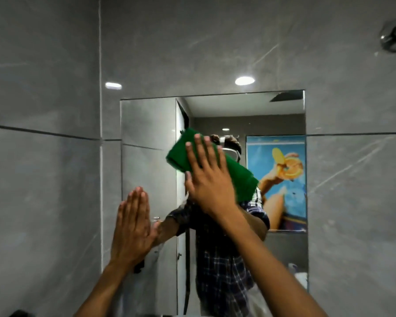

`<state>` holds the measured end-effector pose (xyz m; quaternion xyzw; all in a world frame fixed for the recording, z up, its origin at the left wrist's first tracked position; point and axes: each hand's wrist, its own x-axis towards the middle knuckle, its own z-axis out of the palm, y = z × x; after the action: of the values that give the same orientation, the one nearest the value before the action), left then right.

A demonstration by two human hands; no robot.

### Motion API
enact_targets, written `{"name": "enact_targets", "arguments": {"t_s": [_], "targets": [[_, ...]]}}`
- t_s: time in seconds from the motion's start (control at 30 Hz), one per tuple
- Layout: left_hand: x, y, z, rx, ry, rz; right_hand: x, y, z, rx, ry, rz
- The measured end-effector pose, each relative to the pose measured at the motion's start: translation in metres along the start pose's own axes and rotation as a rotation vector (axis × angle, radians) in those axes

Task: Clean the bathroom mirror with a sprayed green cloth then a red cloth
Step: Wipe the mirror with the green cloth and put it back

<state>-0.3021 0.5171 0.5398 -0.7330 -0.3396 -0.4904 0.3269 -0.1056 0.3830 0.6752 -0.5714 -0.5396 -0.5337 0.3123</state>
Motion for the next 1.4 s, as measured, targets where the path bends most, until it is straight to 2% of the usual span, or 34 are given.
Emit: {"name": "enact_targets", "arguments": {"t_s": [0.1,0.17,0.33,0.4,0.47,0.6,0.67,0.73,0.8,0.83,0.93,1.03,1.17,1.23,1.3,1.4], "targets": [[-0.001,0.000,0.004,0.022,-0.013,0.009,-0.053,0.082,-0.024,-0.072,0.091,0.378],[0.000,0.000,0.005,0.042,-0.023,0.005,-0.080,0.108,-0.033,-0.065,0.138,0.606],[0.001,0.004,0.001,0.008,-0.005,-0.015,-0.073,0.072,-0.020,-0.044,0.244,0.831],[0.002,0.005,-0.001,-0.011,0.000,-0.020,-0.062,0.041,-0.010,-0.045,0.226,0.799],[0.002,0.004,-0.002,-0.012,0.004,-0.017,-0.051,0.002,0.006,-0.033,0.172,0.681],[0.000,0.005,-0.009,-0.034,-0.020,-0.011,-0.045,-0.069,0.023,0.032,0.088,0.303],[0.001,0.008,-0.020,-0.102,-0.061,-0.022,-0.051,-0.080,0.018,0.050,0.015,0.109],[-0.001,0.016,-0.035,-0.234,-0.110,-0.079,-0.058,-0.080,0.006,0.170,-0.080,0.016],[-0.009,0.038,-0.054,-0.523,-0.209,-0.211,-0.075,-0.081,-0.011,0.382,-0.095,0.066],[-0.016,0.058,-0.070,-0.770,-0.250,-0.332,-0.089,-0.081,-0.019,0.503,-0.073,0.131],[-0.039,0.133,-0.106,-1.552,-0.195,-0.867,-0.148,-0.077,-0.047,0.747,-0.070,0.303],[-0.081,0.201,-0.125,-1.987,-0.297,-1.235,-0.225,-0.064,-0.079,0.790,-0.239,0.395],[-0.157,0.280,-0.151,-2.070,-0.589,-1.500,-0.340,-0.012,-0.125,0.795,-0.655,0.502],[-0.199,0.321,-0.158,-2.058,-0.764,-1.591,-0.400,0.025,-0.150,0.918,-0.745,0.738],[-0.237,0.362,-0.162,-2.022,-0.894,-1.734,-0.456,0.064,-0.175,1.048,-0.811,1.058],[-0.293,0.429,-0.167,-1.938,-1.001,-1.953,-0.545,0.120,-0.211,1.268,-1.087,1.447]]}}
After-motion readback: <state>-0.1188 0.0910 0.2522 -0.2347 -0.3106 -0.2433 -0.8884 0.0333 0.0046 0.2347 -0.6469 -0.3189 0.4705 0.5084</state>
